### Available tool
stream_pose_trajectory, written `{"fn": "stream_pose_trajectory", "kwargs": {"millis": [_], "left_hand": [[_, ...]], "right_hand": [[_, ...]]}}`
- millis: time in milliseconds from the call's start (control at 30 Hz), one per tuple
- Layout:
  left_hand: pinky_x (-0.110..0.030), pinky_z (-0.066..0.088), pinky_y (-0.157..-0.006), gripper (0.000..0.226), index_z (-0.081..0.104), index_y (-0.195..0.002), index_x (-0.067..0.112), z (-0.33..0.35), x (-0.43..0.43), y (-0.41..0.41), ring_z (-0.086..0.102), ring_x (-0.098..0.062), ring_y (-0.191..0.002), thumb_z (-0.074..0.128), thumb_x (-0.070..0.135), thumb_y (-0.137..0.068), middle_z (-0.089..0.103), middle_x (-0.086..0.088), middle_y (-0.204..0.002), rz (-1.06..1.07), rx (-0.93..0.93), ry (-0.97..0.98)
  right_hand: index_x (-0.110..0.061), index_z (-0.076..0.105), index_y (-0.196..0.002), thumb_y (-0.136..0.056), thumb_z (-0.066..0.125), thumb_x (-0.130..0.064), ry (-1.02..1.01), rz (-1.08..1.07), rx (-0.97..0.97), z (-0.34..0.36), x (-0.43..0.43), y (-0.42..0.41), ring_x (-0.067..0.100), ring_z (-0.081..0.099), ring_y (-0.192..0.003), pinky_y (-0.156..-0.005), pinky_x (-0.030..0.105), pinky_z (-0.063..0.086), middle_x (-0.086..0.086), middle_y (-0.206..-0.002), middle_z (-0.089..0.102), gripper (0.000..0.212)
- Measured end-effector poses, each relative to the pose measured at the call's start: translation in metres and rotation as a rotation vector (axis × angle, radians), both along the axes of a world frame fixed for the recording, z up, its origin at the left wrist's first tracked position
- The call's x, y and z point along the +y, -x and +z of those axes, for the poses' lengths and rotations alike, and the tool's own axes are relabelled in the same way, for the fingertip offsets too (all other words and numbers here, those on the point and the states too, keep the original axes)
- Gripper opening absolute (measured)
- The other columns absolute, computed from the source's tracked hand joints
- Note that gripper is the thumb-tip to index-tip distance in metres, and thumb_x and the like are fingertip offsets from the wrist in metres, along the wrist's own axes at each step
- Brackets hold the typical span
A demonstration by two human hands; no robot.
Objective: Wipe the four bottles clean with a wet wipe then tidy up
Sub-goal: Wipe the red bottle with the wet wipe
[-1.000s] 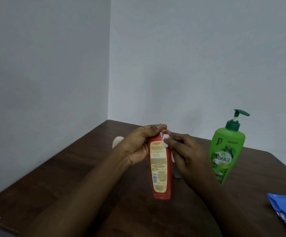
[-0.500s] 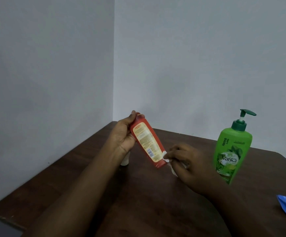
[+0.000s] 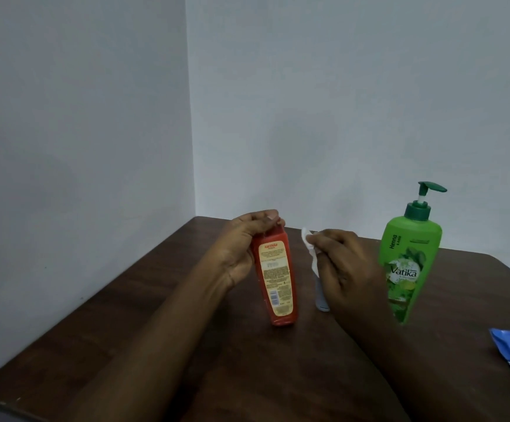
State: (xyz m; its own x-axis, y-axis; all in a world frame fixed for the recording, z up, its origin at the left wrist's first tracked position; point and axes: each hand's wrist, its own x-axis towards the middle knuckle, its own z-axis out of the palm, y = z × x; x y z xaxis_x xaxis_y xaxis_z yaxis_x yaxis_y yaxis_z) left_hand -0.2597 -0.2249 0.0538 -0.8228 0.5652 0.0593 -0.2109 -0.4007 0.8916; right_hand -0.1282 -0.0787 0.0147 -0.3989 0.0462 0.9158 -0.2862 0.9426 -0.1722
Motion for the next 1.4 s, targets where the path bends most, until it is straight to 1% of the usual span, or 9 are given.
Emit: {"fn": "stream_pose_trajectory", "kwargs": {"millis": [133,300,367,633,833,933,1067,1233,1400], "left_hand": [[-0.035,0.063,-0.076,0.027,0.072,-0.114,0.0,-0.003,0.004,-0.004,0.074,-0.022,-0.085,0.074,0.012,-0.091,0.077,-0.012,-0.098,-0.049,0.035,0.022],[-0.038,0.061,-0.083,0.037,0.07,-0.12,-0.004,-0.003,0.006,-0.009,0.073,-0.022,-0.089,0.076,0.016,-0.09,0.075,-0.013,-0.106,-0.15,0.099,0.066],[-0.039,0.06,-0.087,0.045,0.071,-0.123,-0.002,-0.002,0.004,-0.011,0.073,-0.023,-0.093,0.077,0.021,-0.085,0.075,-0.014,-0.109,-0.181,0.118,0.076],[-0.04,0.052,-0.109,0.042,0.06,-0.138,-0.005,0.001,-0.002,-0.009,0.059,-0.034,-0.135,0.048,0.016,-0.103,0.066,-0.021,-0.137,-0.373,0.12,-0.031],[-0.037,0.051,-0.107,0.044,0.061,-0.139,-0.001,-0.001,-0.003,-0.01,0.063,-0.027,-0.125,0.048,0.019,-0.101,0.064,-0.022,-0.14,-0.392,0.132,-0.028],[-0.038,0.05,-0.107,0.048,0.065,-0.136,0.0,-0.002,-0.002,-0.009,0.064,-0.025,-0.121,0.049,0.03,-0.102,0.067,-0.021,-0.135,-0.354,0.122,-0.019],[-0.041,0.048,-0.108,0.05,0.067,-0.133,0.001,-0.003,-0.002,-0.008,0.063,-0.026,-0.115,0.05,0.035,-0.1,0.071,-0.014,-0.123,-0.344,0.124,-0.009],[-0.035,0.051,-0.095,0.042,0.068,-0.132,0.005,-0.003,-0.002,-0.007,0.065,-0.021,-0.107,0.041,0.022,-0.104,0.071,-0.011,-0.121,-0.325,0.199,0.031],[-0.038,0.049,-0.105,0.045,0.065,-0.137,0.008,-0.005,-0.003,-0.005,0.063,-0.022,-0.117,0.039,0.019,-0.102,0.069,-0.011,-0.13,-0.371,0.276,0.056]], "right_hand": [[-0.004,0.071,-0.12,-0.094,0.056,-0.004,-0.008,-0.017,-0.078,-0.011,0.001,0.011,0.022,0.064,-0.106,-0.085,0.034,0.056,0.009,-0.114,0.066,0.03],[-0.005,0.071,-0.12,-0.095,0.052,-0.015,-0.034,-0.041,-0.115,-0.013,-0.003,0.013,0.022,0.064,-0.1,-0.08,0.029,0.055,0.011,-0.109,0.067,0.034],[-0.004,0.071,-0.121,-0.093,0.058,-0.009,-0.034,-0.049,-0.11,-0.014,-0.003,0.014,0.024,0.064,-0.099,-0.078,0.032,0.056,0.011,-0.108,0.067,0.031],[-0.003,0.071,-0.12,-0.09,0.059,-0.001,-0.004,-0.018,-0.071,-0.012,-0.002,0.014,0.021,0.065,-0.104,-0.082,0.034,0.056,0.009,-0.114,0.068,0.032],[-0.006,0.07,-0.12,-0.093,0.052,-0.015,-0.146,-0.02,-0.142,-0.013,-0.013,0.01,0.021,0.059,-0.11,-0.09,0.036,0.051,0.009,-0.118,0.065,0.033],[-0.008,0.073,-0.114,-0.092,0.052,-0.018,-0.356,-0.002,-0.168,-0.014,-0.023,0.009,0.02,0.054,-0.107,-0.093,0.022,0.037,0.008,-0.116,0.066,0.033],[-0.008,0.073,-0.115,-0.096,0.052,-0.019,-0.545,0.028,-0.185,-0.017,-0.025,0.011,0.022,0.053,-0.111,-0.091,0.032,0.046,0.007,-0.118,0.066,0.03],[-0.002,0.071,-0.121,-0.096,0.052,-0.017,-0.235,-0.061,-0.12,-0.01,-0.008,0.01,0.026,0.059,-0.108,-0.087,0.04,0.053,0.012,-0.117,0.065,0.035],[-0.005,0.071,-0.122,-0.093,0.057,-0.008,-0.051,-0.042,-0.094,-0.015,-0.002,0.012,0.02,0.059,-0.107,-0.093,0.016,0.044,0.007,-0.116,0.064,0.032]]}}
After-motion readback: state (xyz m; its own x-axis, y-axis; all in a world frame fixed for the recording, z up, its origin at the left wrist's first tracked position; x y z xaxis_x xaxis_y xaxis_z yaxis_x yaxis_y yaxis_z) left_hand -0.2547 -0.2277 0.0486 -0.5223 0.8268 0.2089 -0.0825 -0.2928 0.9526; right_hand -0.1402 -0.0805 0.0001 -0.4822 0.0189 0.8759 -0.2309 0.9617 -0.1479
